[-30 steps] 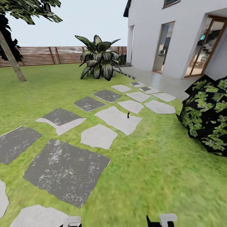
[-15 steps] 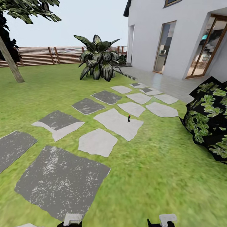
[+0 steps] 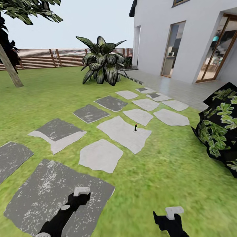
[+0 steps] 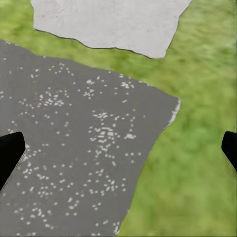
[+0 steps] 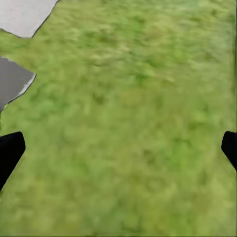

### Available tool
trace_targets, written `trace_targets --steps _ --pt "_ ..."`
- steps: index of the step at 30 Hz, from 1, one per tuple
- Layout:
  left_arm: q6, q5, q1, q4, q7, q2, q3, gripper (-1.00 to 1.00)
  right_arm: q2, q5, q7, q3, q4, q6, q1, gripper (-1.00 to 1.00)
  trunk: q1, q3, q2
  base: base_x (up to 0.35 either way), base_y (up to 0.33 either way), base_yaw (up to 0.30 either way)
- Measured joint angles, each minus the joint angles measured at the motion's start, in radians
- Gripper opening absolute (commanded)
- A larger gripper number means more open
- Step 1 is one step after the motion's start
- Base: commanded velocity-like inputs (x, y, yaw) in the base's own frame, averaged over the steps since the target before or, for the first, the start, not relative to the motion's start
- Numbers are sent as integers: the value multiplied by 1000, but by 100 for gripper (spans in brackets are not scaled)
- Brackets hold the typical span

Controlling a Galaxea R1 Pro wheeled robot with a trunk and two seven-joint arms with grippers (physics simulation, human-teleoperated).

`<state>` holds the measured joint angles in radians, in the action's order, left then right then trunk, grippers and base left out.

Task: Pick up the pesticide atomizer in the garden and spray insectifuge to fully cover both potted plants in the garden.

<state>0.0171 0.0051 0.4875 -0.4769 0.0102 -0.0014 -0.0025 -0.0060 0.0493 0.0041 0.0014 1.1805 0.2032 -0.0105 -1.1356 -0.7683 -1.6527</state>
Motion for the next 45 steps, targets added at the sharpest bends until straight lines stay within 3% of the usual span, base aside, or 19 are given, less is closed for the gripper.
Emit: trace_targets --steps 4,9,19,25,33,45 --pt "-2 -1 -7 0 0 0 0 100 2 -1 0 1 80 1 0 100 0 0 0 348 0 0" --pt "-1 1 -10 0 0 0 2 100 3 -2 0 1 113 1 0 100 0 0 0 348 0 0" --pt "0 3 -12 0 1 0 7 100 3 -9 0 -2 117 2 0 100 0 0 0 348 0 0" --pt "0 3 -12 0 0 0 8 100 3 -18 -1 -32 119 3 0 100 0 0 0 348 18 0" --pt "0 3 -12 -1 0 0 10 100 4 -19 -1 -35 119 3 0 100 0 0 0 347 98 -6" --pt "0 4 -12 0 1 1 11 100 5 -19 -2 -34 119 2 0 100 0 4 0 323 155 -210"
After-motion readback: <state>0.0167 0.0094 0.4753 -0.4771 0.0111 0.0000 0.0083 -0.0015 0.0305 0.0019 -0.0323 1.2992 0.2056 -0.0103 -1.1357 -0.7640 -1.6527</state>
